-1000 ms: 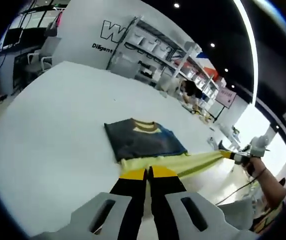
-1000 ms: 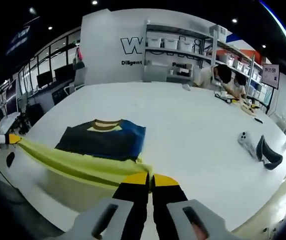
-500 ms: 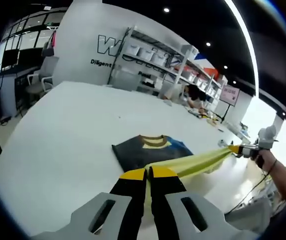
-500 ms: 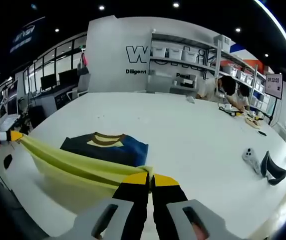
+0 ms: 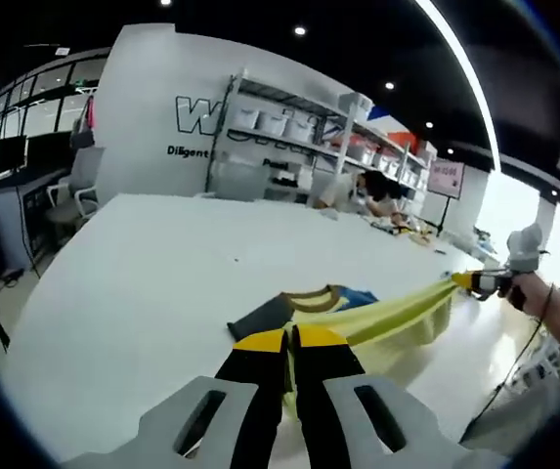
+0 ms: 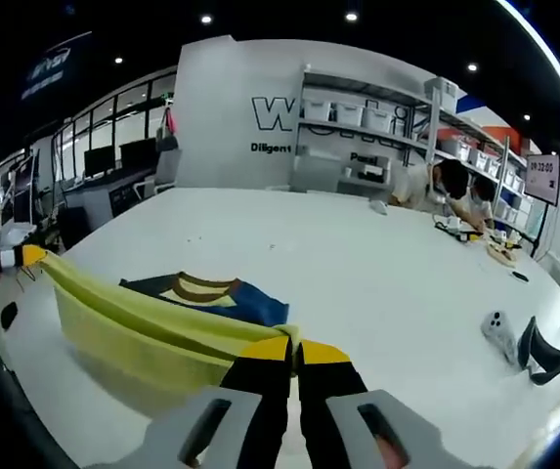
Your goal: Fold the garment on the visible template until the final outline fits inside the template.
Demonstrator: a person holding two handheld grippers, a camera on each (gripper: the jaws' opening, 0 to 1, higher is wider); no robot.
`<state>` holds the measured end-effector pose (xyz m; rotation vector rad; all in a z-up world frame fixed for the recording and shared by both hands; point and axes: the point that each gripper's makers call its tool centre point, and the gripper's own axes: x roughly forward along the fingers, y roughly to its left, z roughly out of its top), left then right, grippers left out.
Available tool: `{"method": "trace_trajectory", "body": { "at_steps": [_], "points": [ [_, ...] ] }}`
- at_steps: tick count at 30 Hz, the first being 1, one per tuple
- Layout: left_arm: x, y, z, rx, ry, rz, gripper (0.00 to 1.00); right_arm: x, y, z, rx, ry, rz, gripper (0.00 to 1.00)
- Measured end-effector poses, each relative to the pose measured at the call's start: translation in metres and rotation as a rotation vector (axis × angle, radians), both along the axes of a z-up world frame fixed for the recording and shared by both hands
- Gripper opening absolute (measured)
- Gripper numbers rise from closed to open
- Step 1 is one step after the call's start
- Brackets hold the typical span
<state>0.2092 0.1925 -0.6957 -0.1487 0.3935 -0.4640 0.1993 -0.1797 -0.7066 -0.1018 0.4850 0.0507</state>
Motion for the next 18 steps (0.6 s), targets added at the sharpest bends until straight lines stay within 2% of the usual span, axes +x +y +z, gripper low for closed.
{"method": "trace_trajectory", "body": {
  "at_steps": [4,5,6,9,12,15,18],
  "points": [
    [0.011,-0.001,-0.001,0.015,-0.017,0.001,0.0,0.016,0.0,0.003,-0.011,-0.024,0.007,0.0],
    [0.016,0.0,-0.001,0.01,-0.019,0.006,0.0,0.018,0.0,0.003,-0.01,-0.023,0.007,0.0],
    [0.022,-0.001,0.001,-0.024,-0.013,0.023,0.0,0.022,0.0,0.002,-0.014,-0.025,0.007,0.0],
    [0.033,-0.002,0.001,-0.028,-0.025,0.04,0.0,0.033,-0.002,-0.001,-0.015,-0.029,0.004,0.0],
    [0.042,-0.005,0.003,-0.008,-0.043,0.045,0.0,0.042,-0.003,-0.004,-0.014,-0.029,0.0,0.0],
    [0.053,-0.007,0.002,0.048,-0.072,0.038,0.0,0.053,-0.005,-0.005,-0.018,-0.035,-0.001,0.0],
    [0.063,-0.009,-0.002,0.067,-0.076,0.043,0.0,0.062,-0.005,-0.007,-0.042,-0.038,0.009,0.0]
  ]
}}
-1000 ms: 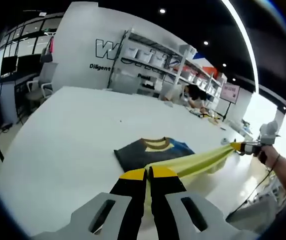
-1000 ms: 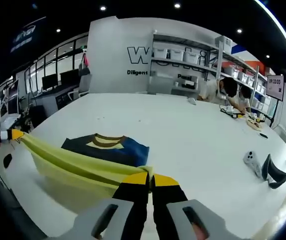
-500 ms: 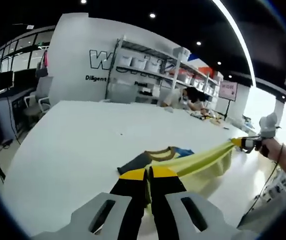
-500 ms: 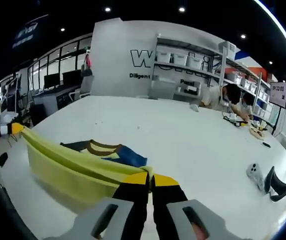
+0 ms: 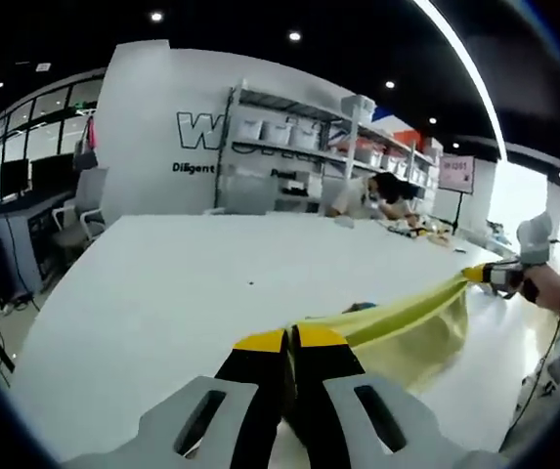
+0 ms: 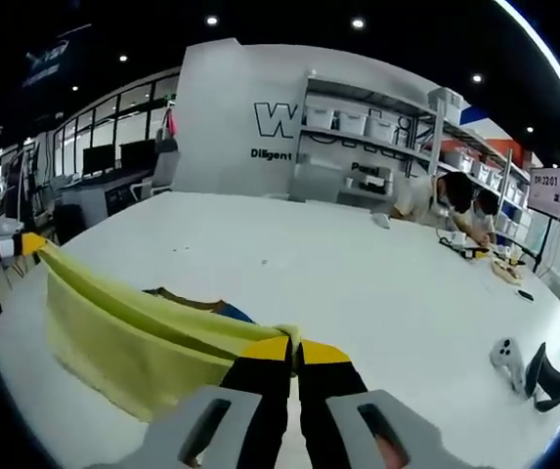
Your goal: Fold the garment on the visible template until the final outline fits inside the template.
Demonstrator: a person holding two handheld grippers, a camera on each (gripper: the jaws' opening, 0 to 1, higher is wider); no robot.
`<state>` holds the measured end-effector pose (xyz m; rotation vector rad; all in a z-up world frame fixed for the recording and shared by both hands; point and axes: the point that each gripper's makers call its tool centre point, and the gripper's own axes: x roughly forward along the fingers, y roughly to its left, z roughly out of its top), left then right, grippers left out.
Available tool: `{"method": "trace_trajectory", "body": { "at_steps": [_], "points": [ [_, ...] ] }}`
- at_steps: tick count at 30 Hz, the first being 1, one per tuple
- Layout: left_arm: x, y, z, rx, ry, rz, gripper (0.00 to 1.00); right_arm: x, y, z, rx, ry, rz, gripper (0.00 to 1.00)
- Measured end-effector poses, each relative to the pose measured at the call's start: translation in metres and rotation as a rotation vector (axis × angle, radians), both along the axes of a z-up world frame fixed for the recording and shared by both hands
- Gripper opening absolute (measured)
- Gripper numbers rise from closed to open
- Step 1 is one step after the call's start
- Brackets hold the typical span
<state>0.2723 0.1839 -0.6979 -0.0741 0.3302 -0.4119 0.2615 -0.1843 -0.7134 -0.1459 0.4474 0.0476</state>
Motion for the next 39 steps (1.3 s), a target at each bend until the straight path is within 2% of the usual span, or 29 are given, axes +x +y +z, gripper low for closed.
{"method": "trace_trajectory", "body": {
  "at_steps": [6,10,12,20,22,29,31,32,34,37,39],
  "points": [
    [0.014,0.003,-0.007,0.031,-0.008,0.013,0.0,0.016,0.005,-0.004,-0.027,-0.001,0.026,0.0],
    [0.025,0.006,-0.015,0.054,0.003,0.019,0.0,0.031,0.009,-0.007,-0.075,-0.007,0.062,0.0],
    [0.034,0.007,-0.024,0.08,0.026,0.028,0.0,0.043,0.012,-0.014,-0.13,0.012,0.111,0.0],
    [0.057,0.004,-0.037,0.097,0.05,0.037,0.0,0.071,0.009,-0.03,-0.206,0.021,0.149,0.0],
    [0.062,0.001,-0.039,0.127,0.034,0.027,0.0,0.076,0.008,-0.034,-0.22,0.027,0.148,0.0],
    [0.078,0.002,-0.057,0.193,0.063,0.023,0.0,0.089,0.011,-0.051,-0.256,0.055,0.171,0.0],
    [0.083,0.003,-0.066,0.212,0.081,0.017,0.0,0.091,0.012,-0.055,-0.261,0.06,0.175,0.0],
    [0.086,0.004,-0.071,0.222,0.091,0.01,0.0,0.096,0.012,-0.058,-0.305,0.061,0.214,0.0],
    [0.088,0.004,-0.079,0.252,0.113,-0.001,0.0,0.099,0.013,-0.066,-0.297,0.086,0.225,0.0],
    [0.098,0.004,-0.086,0.251,0.122,-0.004,0.0,0.102,0.014,-0.074,-0.326,0.11,0.247,0.0],
    [0.099,0.005,-0.094,0.302,0.132,-0.023,0.0,0.105,0.014,-0.077,-0.33,0.115,0.259,0.0]
  ]
}}
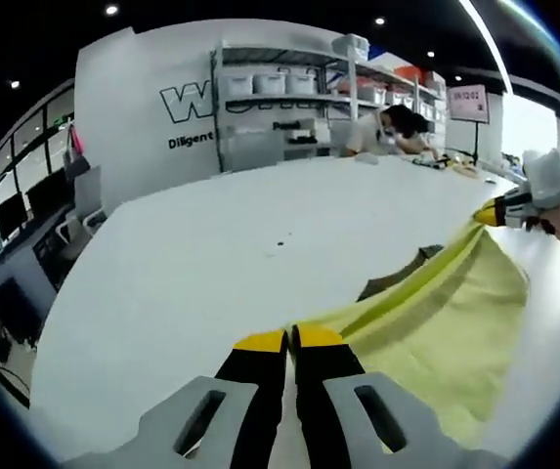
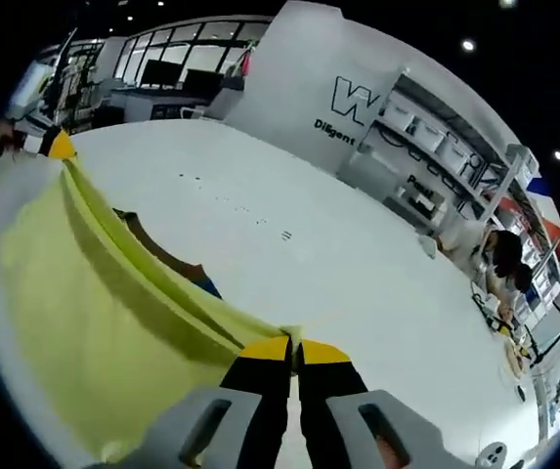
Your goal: Fold the garment on the visible template until the final outline fits inside the template.
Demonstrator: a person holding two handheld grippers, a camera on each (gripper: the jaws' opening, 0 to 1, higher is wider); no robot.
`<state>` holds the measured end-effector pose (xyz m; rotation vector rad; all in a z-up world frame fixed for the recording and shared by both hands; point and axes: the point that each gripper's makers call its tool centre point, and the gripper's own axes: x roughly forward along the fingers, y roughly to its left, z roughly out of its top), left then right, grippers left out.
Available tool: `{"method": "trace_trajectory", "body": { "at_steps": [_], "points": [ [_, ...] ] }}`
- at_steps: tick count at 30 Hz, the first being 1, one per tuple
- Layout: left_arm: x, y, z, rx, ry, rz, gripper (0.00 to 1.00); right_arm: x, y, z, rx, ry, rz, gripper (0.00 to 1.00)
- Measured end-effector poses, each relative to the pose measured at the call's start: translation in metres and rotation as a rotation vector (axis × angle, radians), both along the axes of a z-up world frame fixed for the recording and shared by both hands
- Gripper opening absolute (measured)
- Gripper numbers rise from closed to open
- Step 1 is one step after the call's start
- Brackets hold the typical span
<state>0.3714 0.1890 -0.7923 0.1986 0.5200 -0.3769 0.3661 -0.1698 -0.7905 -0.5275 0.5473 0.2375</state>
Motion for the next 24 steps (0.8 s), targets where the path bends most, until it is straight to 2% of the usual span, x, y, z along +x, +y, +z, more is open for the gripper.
{"method": "trace_trajectory", "body": {
  "at_steps": [6,7,8,12,16,18,19,20,22,24],
  "points": [
    [0.003,-0.002,-0.015,0.023,0.024,-0.005,0.0,0.002,-0.002,-0.014,0.055,0.054,-0.037,0.0],
    [0.004,-0.003,-0.019,0.034,0.032,-0.011,0.0,0.002,-0.005,-0.023,0.166,0.085,-0.116,0.0],
    [0.004,-0.002,-0.02,0.032,0.035,-0.009,0.0,0.003,-0.007,-0.024,0.18,0.091,-0.131,0.0],
    [0.006,-0.001,-0.033,0.058,0.059,-0.023,0.0,0.005,-0.006,-0.034,0.156,0.11,-0.107,0.0],
    [0.008,-0.001,-0.042,0.06,0.085,-0.024,0.0,0.007,-0.008,-0.038,0.2,0.124,-0.137,0.0],
    [0.007,-0.002,-0.045,0.081,0.09,-0.05,0.0,0.006,-0.008,-0.041,0.171,0.139,-0.129,0.0],
    [0.007,-0.002,-0.047,0.115,0.094,-0.087,0.0,0.006,-0.012,-0.041,0.02,0.151,-0.055,0.0],
    [0.007,-0.001,-0.049,0.125,0.101,-0.088,0.0,0.006,-0.007,-0.041,0.022,0.151,-0.038,0.0],
    [0.008,-0.001,-0.049,0.057,0.126,-0.055,0.0,0.008,-0.004,-0.041,0.019,0.147,-0.026,0.0],
    [0.009,0.0,-0.051,0.056,0.128,-0.06,0.0,0.009,-0.005,-0.042,0.038,0.151,-0.033,0.0]
  ]
}}
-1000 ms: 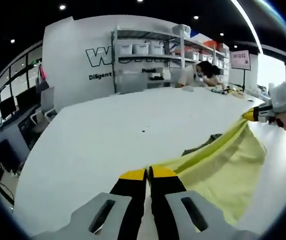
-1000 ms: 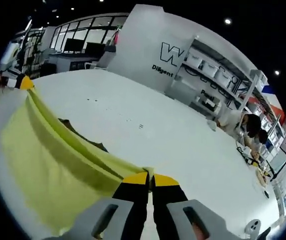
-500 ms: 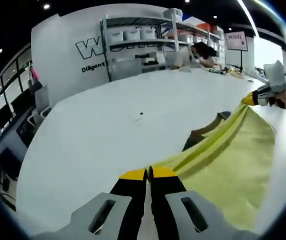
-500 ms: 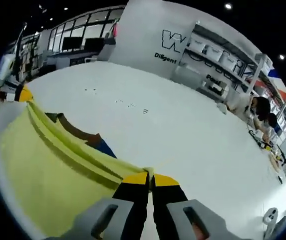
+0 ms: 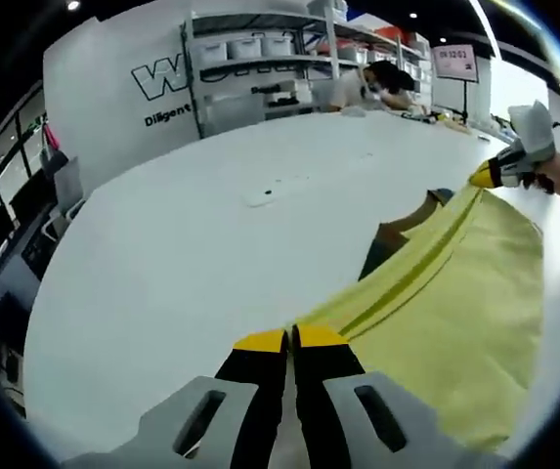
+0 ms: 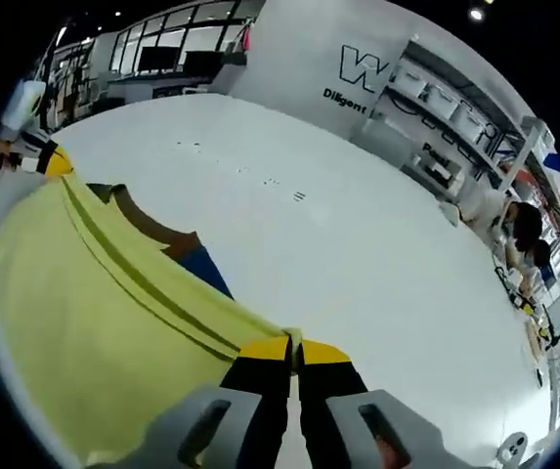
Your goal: Fold the garment on the visible template until the final outline fits inside the template.
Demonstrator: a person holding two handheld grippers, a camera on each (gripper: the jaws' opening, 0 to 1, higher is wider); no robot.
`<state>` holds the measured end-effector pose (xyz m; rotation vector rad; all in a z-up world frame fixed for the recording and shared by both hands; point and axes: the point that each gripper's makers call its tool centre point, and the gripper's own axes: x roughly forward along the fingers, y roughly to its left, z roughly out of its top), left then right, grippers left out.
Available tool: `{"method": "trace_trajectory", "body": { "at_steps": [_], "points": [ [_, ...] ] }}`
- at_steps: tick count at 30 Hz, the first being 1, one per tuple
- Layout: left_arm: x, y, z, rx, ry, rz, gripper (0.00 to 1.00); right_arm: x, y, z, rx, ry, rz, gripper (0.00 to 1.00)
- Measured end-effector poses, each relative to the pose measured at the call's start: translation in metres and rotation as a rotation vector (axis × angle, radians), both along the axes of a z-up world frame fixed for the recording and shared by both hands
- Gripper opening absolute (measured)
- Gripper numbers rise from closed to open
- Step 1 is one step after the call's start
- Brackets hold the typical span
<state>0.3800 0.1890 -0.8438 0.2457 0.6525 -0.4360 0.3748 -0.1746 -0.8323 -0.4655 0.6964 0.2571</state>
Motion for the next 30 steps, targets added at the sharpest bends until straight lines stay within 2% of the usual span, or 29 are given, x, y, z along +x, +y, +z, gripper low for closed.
{"method": "trace_trajectory", "body": {
  "at_steps": [4,8,9,10,13,16,19,22,27,28,29,30],
  "points": [
    [0.0,-0.003,0.0,0.031,-0.017,-0.036,0.0,-0.003,-0.001,-0.01,-0.013,0.032,0.012,0.0],
    [-0.001,-0.004,0.0,0.046,-0.018,-0.074,0.0,-0.003,-0.001,-0.012,0.013,0.041,0.006,0.0],
    [-0.001,-0.006,0.0,0.056,-0.015,-0.113,0.0,-0.002,0.002,-0.013,-0.043,0.05,0.084,0.0],
    [-0.001,-0.006,0.001,0.081,-0.022,-0.144,0.0,-0.001,0.004,-0.012,-0.063,0.047,0.12,0.0],
    [-0.002,-0.007,0.003,0.095,-0.027,-0.169,0.02,-0.003,0.003,-0.009,-0.06,0.058,0.141,0.0],
    [-0.001,-0.011,0.007,0.114,-0.07,-0.226,0.04,-0.006,-0.002,-0.001,-0.009,0.055,0.117,0.08],
    [-0.001,-0.019,0.021,0.11,-0.131,-0.306,0.11,-0.006,-0.006,0.004,0.022,0.035,0.12,0.19],
    [0.0,-0.021,0.032,0.157,-0.188,-0.373,0.15,-0.008,-0.004,0.009,-0.021,0.033,0.22,0.21],
    [-0.005,-0.026,0.04,0.209,-0.225,-0.503,0.17,-0.008,0.011,0.024,-0.07,0.0,0.389,0.29],
    [-0.007,-0.026,0.04,0.23,-0.224,-0.538,0.17,-0.011,0.015,0.024,-0.098,0.014,0.452,0.3],
    [-0.008,-0.026,0.04,0.231,-0.217,-0.546,0.17,-0.012,0.016,0.024,-0.109,0.019,0.469,0.31],
    [-0.013,-0.03,0.04,0.25,-0.218,-0.623,0.17,-0.017,0.02,0.02,-0.178,0.06,0.567,0.31]
  ]
}}
